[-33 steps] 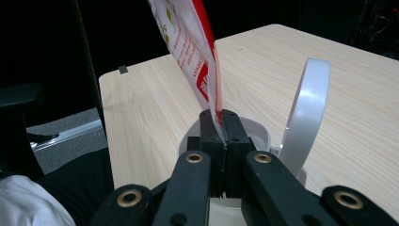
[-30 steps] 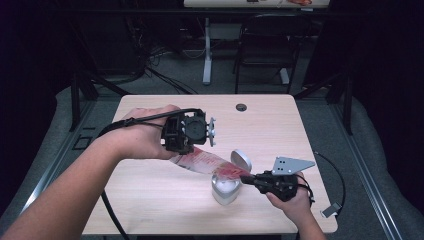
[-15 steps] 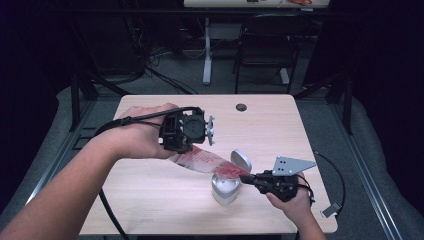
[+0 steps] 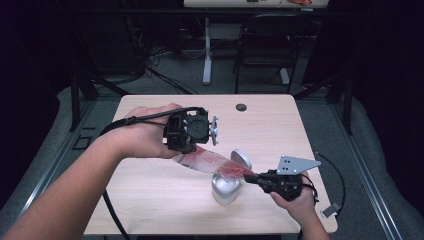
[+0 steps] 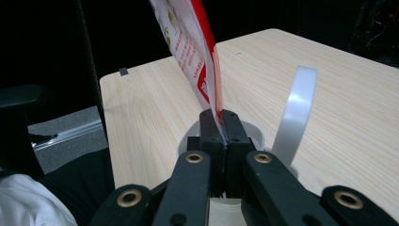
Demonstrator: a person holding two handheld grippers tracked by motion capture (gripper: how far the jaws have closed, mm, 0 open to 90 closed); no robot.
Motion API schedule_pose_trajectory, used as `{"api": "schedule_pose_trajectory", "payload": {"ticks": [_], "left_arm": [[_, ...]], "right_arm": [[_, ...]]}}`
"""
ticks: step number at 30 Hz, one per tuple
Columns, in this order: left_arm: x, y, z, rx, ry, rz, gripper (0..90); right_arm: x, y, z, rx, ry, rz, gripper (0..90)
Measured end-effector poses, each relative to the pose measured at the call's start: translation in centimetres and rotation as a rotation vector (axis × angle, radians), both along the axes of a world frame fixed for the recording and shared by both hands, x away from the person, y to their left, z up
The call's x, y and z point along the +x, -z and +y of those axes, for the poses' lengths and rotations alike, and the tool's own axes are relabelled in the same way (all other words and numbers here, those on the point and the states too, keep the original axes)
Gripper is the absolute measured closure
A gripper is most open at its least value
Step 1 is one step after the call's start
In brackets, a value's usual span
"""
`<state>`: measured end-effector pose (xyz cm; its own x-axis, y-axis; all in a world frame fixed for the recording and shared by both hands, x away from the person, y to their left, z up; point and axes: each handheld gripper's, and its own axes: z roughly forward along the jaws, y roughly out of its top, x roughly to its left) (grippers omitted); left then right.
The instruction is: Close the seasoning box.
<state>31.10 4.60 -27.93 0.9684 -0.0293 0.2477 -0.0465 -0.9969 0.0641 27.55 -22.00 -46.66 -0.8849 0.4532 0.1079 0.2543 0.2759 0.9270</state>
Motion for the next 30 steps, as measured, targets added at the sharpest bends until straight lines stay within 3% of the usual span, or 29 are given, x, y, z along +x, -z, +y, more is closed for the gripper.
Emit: {"api": "schedule_pose_trajectory", "payload": {"ticks": [6,24,30], "left_arm": [[-0.2,-0.1,0.7,-0.004,-0.009,0.002,87.2],[0.4,1.3,1.3,-0.039,-0.014,0.036,87.4],[0.5,1.7,1.8,-0.052,-0.021,0.05,87.4]], "right_arm": [[-0.3,-0.2,0.5,-0.007,-0.028,-0.004,90.0],[0.2,0.6,0.4,0.003,-0.009,0.015,89.8],[0.4,1.0,0.7,0.013,-0.008,0.026,85.8]]}}
